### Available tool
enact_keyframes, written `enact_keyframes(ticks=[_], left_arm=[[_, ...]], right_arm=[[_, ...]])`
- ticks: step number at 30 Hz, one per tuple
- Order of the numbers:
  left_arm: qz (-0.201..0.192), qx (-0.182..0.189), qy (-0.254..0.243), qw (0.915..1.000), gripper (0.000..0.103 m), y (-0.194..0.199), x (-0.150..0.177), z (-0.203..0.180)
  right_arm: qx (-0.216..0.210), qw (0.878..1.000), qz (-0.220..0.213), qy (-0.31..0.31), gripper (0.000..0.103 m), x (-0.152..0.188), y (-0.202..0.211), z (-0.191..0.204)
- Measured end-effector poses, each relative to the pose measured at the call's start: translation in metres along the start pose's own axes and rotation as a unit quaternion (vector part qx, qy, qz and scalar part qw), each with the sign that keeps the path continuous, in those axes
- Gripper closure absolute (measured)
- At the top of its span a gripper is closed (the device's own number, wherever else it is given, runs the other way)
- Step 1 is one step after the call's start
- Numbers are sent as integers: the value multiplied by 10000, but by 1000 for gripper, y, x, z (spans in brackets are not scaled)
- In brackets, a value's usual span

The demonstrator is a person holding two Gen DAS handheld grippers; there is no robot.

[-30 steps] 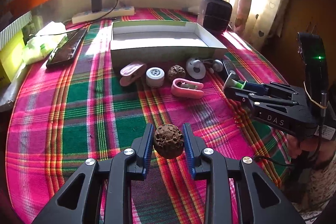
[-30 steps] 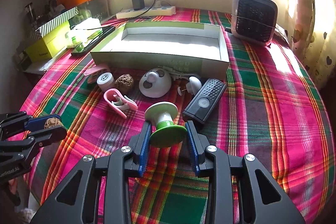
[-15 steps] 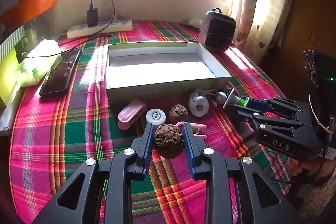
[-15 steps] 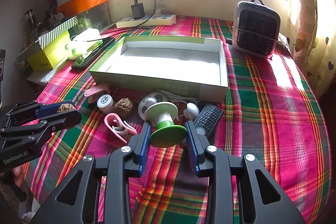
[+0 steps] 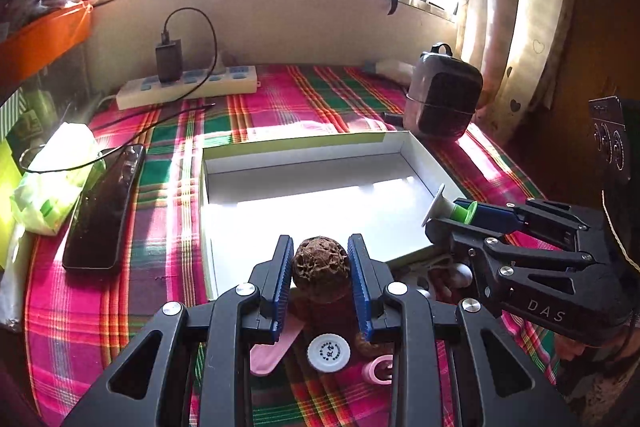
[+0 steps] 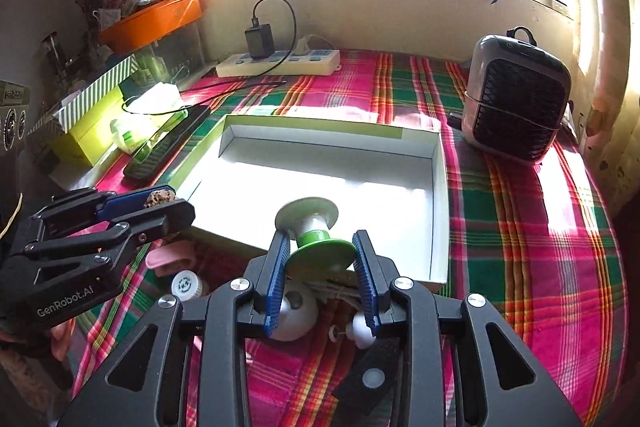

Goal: Organize objects
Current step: 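Carry the walnut and spool toy over the white box with both grippers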

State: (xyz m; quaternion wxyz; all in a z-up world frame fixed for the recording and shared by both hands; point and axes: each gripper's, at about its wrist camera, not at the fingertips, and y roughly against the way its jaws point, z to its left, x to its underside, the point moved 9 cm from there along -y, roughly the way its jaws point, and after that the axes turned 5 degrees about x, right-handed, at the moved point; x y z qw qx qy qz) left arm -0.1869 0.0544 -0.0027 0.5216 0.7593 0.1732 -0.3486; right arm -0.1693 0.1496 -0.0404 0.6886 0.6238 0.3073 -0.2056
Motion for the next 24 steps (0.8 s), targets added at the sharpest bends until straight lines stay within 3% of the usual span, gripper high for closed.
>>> enact_keyframes(ticks=[11, 24], left_arm=[[221, -53, 73, 9997, 77, -51, -34, 23], [525, -183, 229, 9982, 77, -95, -46, 48]], right_arm=[[34, 9996, 286, -49, 69, -38, -53, -14], [57, 9976, 660, -176, 69, -47, -100, -21]])
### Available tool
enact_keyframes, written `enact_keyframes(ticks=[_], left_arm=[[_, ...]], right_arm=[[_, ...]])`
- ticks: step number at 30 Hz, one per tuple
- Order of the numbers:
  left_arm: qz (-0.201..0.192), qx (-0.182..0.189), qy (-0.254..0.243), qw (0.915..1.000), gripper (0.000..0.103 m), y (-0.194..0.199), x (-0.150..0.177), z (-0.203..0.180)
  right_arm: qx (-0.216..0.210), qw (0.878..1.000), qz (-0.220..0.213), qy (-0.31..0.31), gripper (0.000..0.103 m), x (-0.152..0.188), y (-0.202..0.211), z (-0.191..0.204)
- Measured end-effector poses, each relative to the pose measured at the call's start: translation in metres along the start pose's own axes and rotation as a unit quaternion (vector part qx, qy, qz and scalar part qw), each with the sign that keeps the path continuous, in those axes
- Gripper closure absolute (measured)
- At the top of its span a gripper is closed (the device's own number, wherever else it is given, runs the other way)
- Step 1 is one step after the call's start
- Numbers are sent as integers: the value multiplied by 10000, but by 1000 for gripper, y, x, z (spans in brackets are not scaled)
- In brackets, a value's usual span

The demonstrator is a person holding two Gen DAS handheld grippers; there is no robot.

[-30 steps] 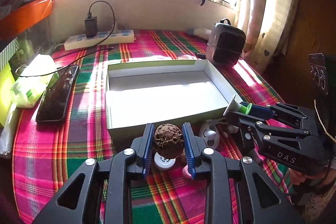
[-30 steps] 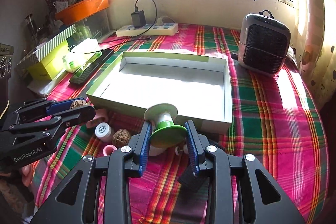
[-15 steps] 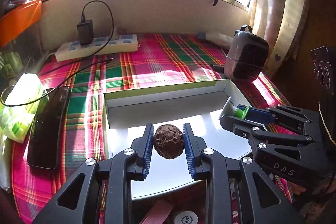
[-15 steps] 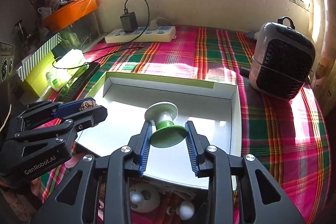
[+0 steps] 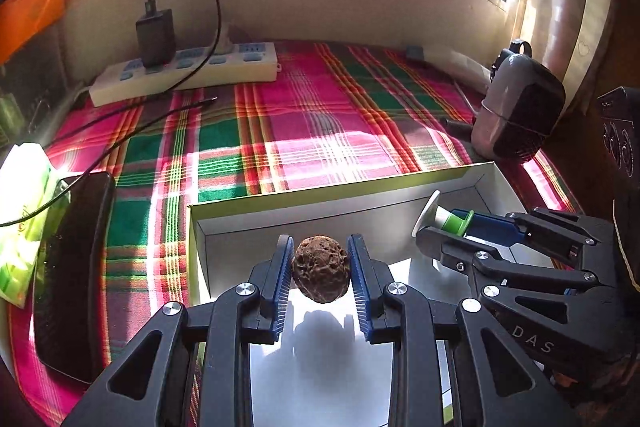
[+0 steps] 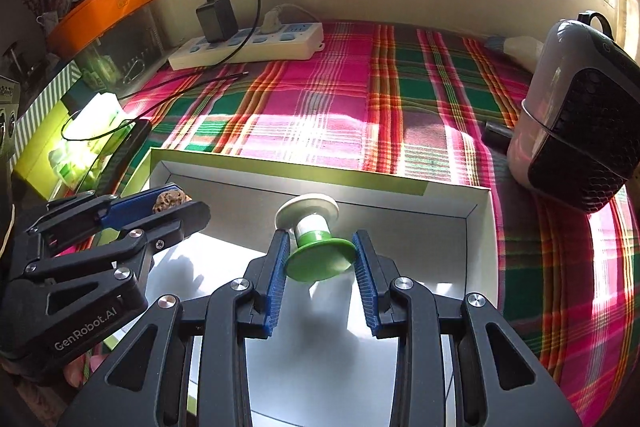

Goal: Organize objects
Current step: 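Carry the walnut and spool toy over the white box with both grippers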

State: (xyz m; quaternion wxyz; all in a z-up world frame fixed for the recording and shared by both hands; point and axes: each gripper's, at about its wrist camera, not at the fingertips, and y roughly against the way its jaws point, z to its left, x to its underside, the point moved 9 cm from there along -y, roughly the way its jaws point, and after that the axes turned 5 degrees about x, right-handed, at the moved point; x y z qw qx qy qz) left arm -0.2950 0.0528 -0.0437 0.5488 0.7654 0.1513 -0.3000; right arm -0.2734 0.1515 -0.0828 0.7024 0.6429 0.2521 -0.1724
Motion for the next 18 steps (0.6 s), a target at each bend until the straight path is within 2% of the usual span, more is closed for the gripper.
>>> enact_keyframes(ticks=[18], left_arm=[[36, -89, -143, 9999, 77, -10, 0, 0]], right_arm=[[55, 9999, 68, -53, 69, -3, -12, -2]])
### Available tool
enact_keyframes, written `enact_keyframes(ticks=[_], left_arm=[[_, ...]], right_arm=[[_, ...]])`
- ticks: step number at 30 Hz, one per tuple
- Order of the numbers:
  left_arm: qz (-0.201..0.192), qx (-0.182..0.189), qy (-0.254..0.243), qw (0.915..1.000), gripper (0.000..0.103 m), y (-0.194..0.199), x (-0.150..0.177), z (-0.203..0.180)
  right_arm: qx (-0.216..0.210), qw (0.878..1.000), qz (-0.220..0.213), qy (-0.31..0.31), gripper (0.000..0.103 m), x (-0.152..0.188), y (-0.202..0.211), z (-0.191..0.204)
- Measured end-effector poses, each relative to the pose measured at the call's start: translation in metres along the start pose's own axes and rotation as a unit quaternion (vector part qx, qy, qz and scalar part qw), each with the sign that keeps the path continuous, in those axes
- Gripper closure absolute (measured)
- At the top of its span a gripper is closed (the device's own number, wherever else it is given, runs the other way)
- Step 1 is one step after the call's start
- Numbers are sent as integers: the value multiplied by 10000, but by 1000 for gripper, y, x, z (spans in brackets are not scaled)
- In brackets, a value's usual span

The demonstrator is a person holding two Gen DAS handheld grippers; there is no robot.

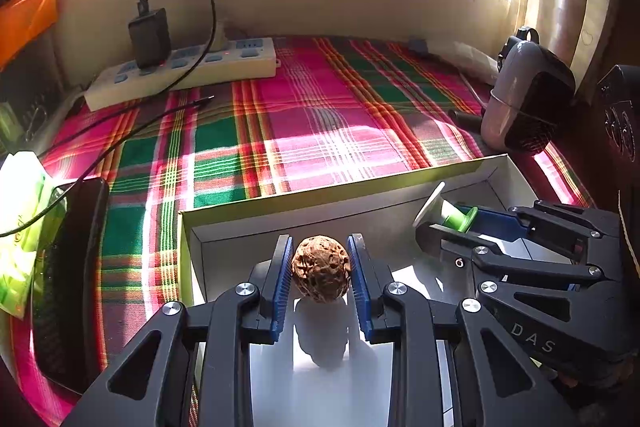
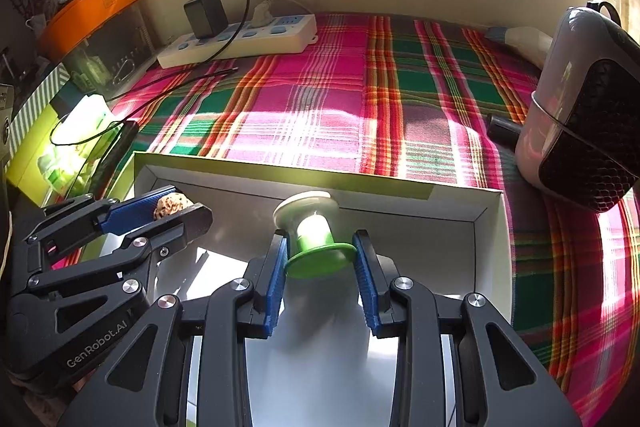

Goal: Organize objects
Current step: 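Carry the walnut and spool toy over the white box with both grippers, then open both grippers to drop the walnut and spool toy into the box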

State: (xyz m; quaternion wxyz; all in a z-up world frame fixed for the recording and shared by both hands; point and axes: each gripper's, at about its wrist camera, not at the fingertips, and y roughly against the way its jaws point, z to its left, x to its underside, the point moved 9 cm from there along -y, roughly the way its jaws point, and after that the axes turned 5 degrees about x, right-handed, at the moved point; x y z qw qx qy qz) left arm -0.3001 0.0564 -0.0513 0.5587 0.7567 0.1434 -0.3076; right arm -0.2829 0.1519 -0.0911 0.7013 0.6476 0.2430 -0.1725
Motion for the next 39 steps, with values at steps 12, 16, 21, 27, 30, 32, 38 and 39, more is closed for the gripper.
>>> enact_keyframes(ticks=[12, 16, 21, 27, 30, 32, 38, 39], left_arm=[[14, -14, 12, 10000, 70, 1, 1, -2], [17, -20, 88, 10000, 68, 1, 2, 3], [15, -40, 130, 9999, 67, 4, 3, 5], [-29, -40, 138, 9999, 67, 11, 3, 4], [-45, -49, 138, 9999, 67, 14, 4, 4], [-63, -44, 139, 9999, 67, 17, 5, 3], [-162, -78, 94, 9998, 67, 31, 9, 0], [-187, -94, 83, 9997, 67, 34, 9, -1]], right_arm=[[26, 10000, -26, -22, 61, 1, 1, -2], [60, 10000, -46, -64, 55, 1, 2, -4], [120, 9999, -57, -65, 52, 3, 4, -4], [136, 9998, -82, -125, 50, 4, 8, -7], [146, 9997, -112, -158, 46, 6, 11, -7], [139, 9997, -114, -168, 46, 7, 13, -7], [153, 9995, -212, -186, 46, 10, 24, -6], [146, 9995, -216, -193, 46, 11, 26, -6]])
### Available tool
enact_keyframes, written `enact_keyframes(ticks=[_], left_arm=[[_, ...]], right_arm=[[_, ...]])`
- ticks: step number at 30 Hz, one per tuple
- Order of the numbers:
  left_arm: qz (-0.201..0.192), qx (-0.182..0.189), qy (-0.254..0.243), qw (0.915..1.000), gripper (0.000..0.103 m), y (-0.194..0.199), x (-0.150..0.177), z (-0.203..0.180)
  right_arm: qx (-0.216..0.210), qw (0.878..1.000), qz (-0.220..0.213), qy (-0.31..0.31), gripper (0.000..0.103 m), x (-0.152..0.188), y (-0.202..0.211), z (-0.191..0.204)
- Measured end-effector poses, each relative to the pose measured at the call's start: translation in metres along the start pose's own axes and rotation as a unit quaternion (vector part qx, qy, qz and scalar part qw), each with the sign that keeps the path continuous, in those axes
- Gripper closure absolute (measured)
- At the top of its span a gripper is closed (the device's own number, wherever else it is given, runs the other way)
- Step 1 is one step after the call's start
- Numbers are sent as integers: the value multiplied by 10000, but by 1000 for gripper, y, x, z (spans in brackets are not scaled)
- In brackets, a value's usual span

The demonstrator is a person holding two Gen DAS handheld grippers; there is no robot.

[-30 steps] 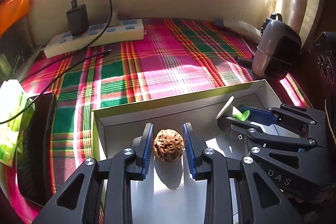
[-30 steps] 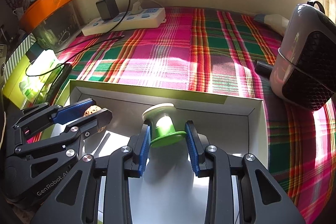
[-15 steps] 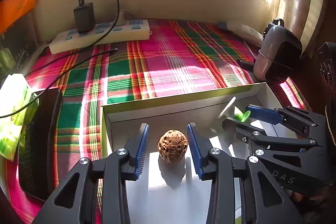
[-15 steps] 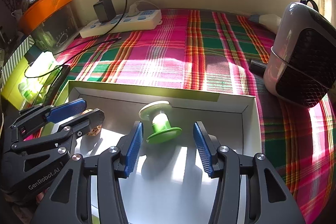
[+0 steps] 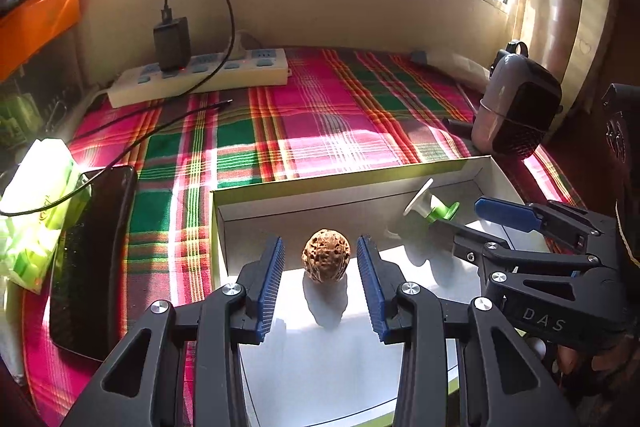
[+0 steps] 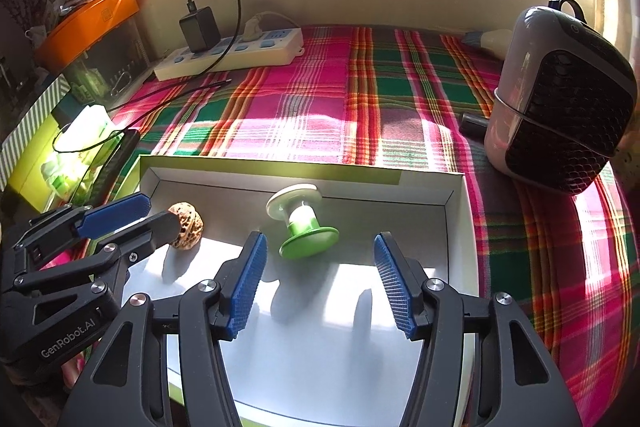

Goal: Organize objects
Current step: 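Open both grippers to drop the walnut and spool toy into the box, then lower the left gripper onto the pink item while the right approaches the black remote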

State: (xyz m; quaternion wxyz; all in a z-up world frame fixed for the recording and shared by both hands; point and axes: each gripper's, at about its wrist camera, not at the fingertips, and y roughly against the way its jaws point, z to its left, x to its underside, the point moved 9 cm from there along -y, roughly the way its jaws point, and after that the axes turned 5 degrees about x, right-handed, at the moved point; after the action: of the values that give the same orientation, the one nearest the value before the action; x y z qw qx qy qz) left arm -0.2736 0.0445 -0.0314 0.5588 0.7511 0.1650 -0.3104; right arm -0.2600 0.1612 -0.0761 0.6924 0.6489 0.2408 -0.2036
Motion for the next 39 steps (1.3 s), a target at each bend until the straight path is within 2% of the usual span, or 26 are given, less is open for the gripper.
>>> enact_keyframes(ticks=[21, 32, 34, 39], left_arm=[[-347, 64, 106, 9993, 67, 61, 38, 0], [-319, 138, 105, 9993, 67, 86, 84, -2], [-324, 79, 138, 9993, 67, 88, 90, 1], [-269, 198, 168, 9993, 67, 90, 99, 0]], right_arm=[[-22, 9991, -391, -137, 46, 32, 56, -6], [107, 9976, -668, -130, 46, 61, 88, -18], [168, 9975, -676, -144, 46, 69, 92, -22], [224, 9972, -650, -300, 46, 86, 98, -31]])
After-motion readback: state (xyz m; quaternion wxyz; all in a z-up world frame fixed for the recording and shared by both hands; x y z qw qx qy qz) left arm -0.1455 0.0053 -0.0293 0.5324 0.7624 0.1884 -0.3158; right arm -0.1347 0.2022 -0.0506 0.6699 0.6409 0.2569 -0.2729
